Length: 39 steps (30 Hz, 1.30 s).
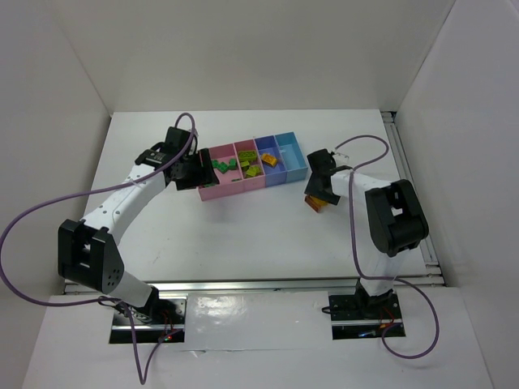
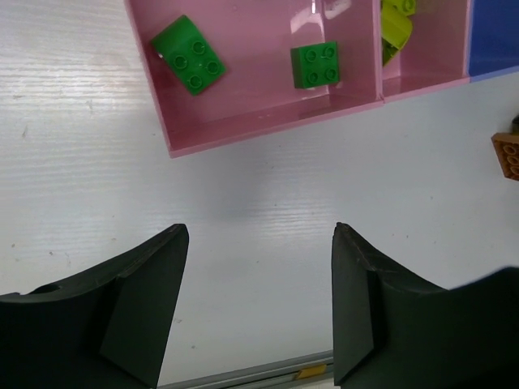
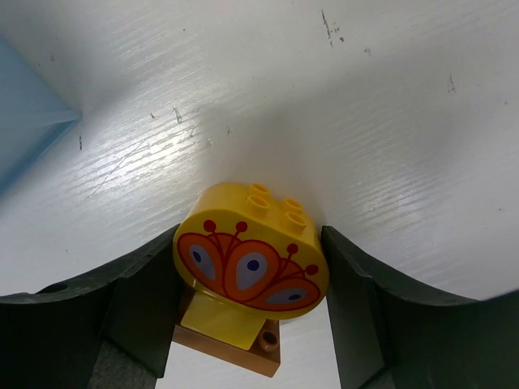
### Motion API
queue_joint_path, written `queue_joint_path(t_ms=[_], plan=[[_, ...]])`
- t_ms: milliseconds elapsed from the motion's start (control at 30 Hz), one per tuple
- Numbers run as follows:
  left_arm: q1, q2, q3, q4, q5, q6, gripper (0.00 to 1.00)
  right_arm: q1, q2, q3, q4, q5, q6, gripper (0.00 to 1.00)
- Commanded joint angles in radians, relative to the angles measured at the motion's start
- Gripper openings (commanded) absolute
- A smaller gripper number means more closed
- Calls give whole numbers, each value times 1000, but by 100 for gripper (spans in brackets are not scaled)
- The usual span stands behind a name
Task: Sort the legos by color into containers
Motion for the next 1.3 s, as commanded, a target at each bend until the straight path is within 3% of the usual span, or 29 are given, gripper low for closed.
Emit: queue_joint_path(t_ms=[0, 133, 233, 300, 433, 467, 667, 767, 967, 1267], plan=[[-4, -9, -21, 57, 92, 60, 74, 8, -61, 43, 24, -12, -21, 43], [-17, -9, -67, 197, 435, 96, 77, 8, -149, 52, 24, -103, -45, 41], [-66, 49, -67, 300, 572, 42, 80, 8, -207, 63, 15, -177, -45, 41], [-112, 85, -91, 378, 634, -47, 82, 18, -241, 72, 4, -225, -45, 41], [-159, 120, -173, 692, 741, -278, 86, 27, -273, 72, -5, -277, -33, 41], [-186, 141, -173, 792, 741, -332, 90, 36, -282, 72, -5, -289, -23, 41], [-295, 191, -162, 887, 590, -380, 95, 71, -282, 92, 35, -360, 46, 41], [-324, 179, -220, 990, 496, -410, 89, 96, -273, 115, 46, -378, 56, 41], [-335, 197, -201, 960, 416, -338, 84, 105, -273, 151, 34, -398, 56, 43], [-324, 162, -216, 946, 307, -360, 75, 105, -273, 160, 43, -443, 56, 43]])
